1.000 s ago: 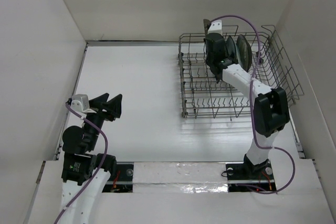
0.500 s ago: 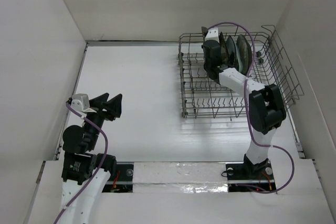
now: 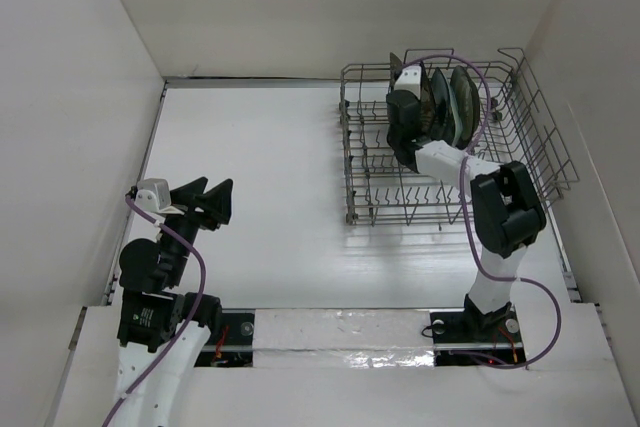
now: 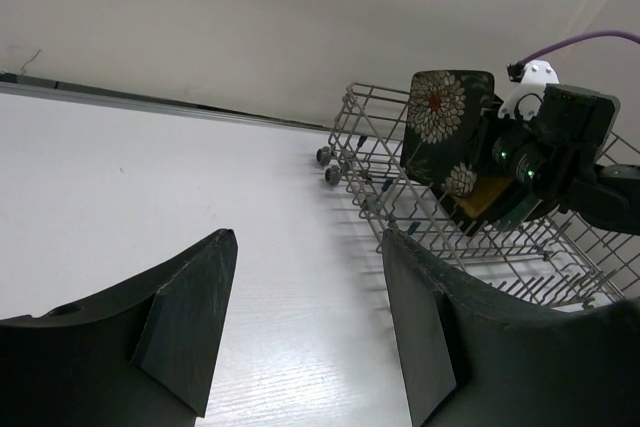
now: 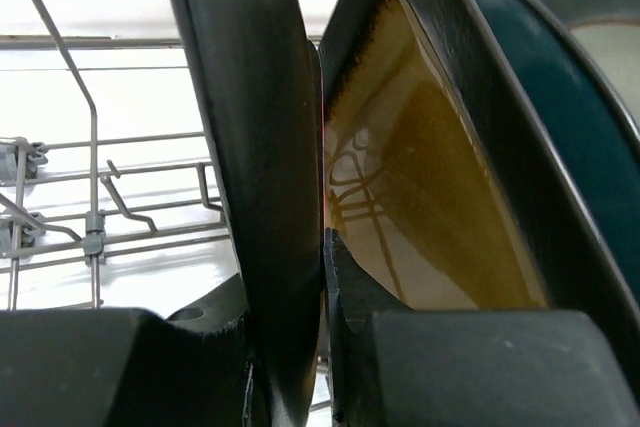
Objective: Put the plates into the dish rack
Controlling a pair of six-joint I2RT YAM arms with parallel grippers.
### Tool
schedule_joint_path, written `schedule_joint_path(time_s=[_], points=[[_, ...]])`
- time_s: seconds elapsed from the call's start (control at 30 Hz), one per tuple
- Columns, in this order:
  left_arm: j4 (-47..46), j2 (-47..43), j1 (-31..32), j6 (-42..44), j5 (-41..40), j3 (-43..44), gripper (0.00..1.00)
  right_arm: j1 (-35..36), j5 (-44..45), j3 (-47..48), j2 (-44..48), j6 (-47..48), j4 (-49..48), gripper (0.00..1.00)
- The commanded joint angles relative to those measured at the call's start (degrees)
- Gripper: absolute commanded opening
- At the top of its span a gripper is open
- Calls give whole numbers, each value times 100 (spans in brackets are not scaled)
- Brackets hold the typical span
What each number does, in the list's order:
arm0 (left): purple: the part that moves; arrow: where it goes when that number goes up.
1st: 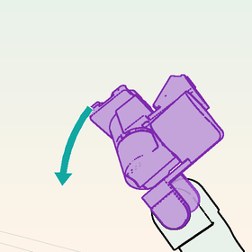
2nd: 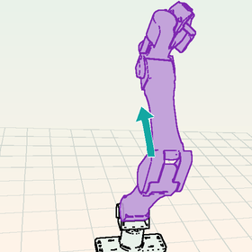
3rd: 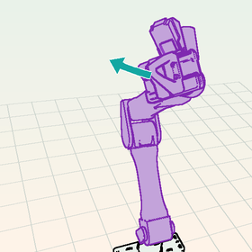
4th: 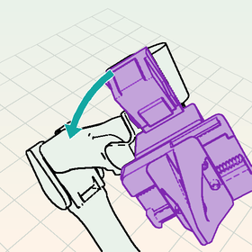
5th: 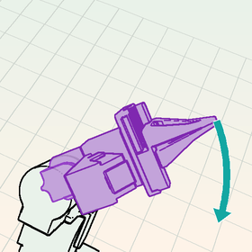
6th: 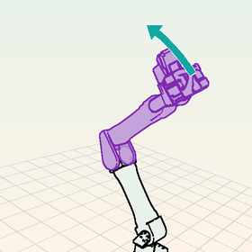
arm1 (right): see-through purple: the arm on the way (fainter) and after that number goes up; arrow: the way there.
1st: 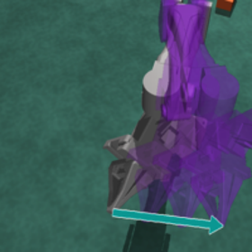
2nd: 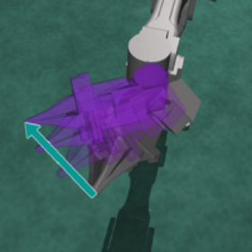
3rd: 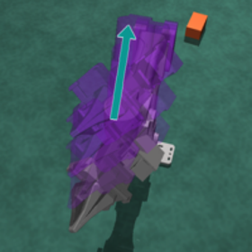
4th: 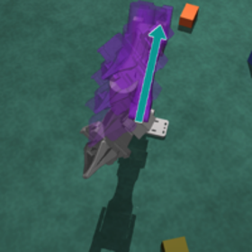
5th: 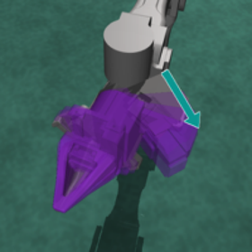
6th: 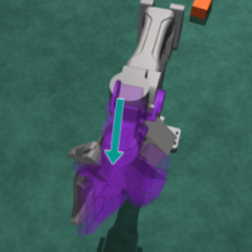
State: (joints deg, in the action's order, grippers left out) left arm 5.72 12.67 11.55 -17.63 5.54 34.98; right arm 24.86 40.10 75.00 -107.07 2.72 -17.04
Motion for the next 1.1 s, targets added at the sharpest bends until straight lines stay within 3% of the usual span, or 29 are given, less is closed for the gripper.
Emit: schedule_joint_path(time_s=[0.0, 0.37, 0.73, 0.83, 0.93, 0.97, 1.0, 1.07], points=[[-326, 69, 31, 75, 8, -18, 56, 194, 341, -222, 493, -544, -573, 22], [-343, 78, 31, 75, 79, -27, 56, 194, 411, -776, 1021, -922, -388, 47], [-317, 78, 31, 66, 52, -18, 56, 414, 420, -926, 1469, -1221, -11, 48], [-308, 87, 31, 75, 44, -18, 56, 519, 376, -935, 1767, -1361, 209, 57], [-308, 104, 31, 93, 61, -18, 56, 659, 289, -979, 2215, -1528, 455, 75], [-317, 104, 31, 93, 96, -18, 57, 721, 227, -1031, 2356, -1581, 578, 92], [-325, 113, 31, 102, 122, -26, 57, 783, 201, -1049, 2505, -1608, 631, 100], [-308, 131, 31, 128, 193, -18, 58, 1028, 174, -1075, 2962, -1617, 754, 100]])
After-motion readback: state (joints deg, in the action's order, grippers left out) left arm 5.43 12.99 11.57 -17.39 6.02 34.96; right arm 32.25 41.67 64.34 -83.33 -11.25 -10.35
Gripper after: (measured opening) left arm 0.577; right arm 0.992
